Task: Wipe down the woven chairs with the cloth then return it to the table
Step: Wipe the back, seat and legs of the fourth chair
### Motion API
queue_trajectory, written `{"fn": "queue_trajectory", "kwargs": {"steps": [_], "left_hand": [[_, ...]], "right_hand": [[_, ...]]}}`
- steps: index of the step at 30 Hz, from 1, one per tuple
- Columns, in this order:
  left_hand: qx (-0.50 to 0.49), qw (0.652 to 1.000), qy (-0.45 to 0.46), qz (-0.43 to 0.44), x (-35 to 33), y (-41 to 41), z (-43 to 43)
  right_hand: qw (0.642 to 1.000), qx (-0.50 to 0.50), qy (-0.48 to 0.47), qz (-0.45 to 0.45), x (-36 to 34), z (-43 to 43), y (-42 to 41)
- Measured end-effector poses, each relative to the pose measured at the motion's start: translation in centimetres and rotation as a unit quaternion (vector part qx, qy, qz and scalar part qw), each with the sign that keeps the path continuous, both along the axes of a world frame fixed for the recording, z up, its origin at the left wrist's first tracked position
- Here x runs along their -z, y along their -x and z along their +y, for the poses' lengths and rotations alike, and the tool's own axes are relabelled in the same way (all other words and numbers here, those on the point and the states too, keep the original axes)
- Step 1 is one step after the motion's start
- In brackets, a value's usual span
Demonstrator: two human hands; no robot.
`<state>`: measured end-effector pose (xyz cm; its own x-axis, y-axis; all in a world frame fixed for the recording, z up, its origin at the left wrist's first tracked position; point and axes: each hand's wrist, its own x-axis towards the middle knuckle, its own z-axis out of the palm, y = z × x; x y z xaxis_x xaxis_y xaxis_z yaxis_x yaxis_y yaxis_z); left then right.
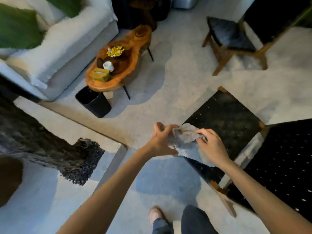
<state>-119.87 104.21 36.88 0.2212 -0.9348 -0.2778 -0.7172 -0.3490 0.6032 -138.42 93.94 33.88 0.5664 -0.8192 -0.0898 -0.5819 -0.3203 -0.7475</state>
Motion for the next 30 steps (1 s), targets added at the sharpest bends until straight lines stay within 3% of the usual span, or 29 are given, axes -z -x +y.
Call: {"fn": "queue_trajectory", "kwargs": {"steps": [4,8,11,14,20,24,27,30], "left_hand": [[0.050,0.999,0.003,-0.007,2.2,1.7,-5.3],[0.061,0.998,0.018,-0.010,5.1,3.4,-10.3],[0.062,0.997,0.007,-0.055,6.8,3.7,-13.5],[0.125,0.982,0.014,-0.144,8.2,3.6,-16.2],[0.240,0.955,0.035,-0.168,9.9,3.0,-20.5],[0.254,0.950,0.038,-0.177,11.5,1.7,-23.5],[0.245,0.959,0.050,-0.133,12.7,0.4,-26.0],[0.288,0.939,0.147,-0.120,13.1,-0.7,-27.4]], "right_hand": [[0.993,0.114,-0.031,-0.017,1.1,-2.4,0.7],[0.990,0.130,-0.051,-0.002,2.4,-5.5,2.2],[0.988,0.137,-0.062,0.043,3.6,-7.5,3.7],[0.987,0.120,-0.026,0.105,4.8,-8.8,4.9],[0.961,0.089,-0.037,0.259,7.4,-9.8,6.2],[0.955,0.134,-0.014,0.263,9.0,-11.6,6.0],[0.952,0.215,-0.007,0.219,9.5,-13.5,5.0],[0.941,0.262,0.047,0.208,9.6,-14.0,3.6]]}}
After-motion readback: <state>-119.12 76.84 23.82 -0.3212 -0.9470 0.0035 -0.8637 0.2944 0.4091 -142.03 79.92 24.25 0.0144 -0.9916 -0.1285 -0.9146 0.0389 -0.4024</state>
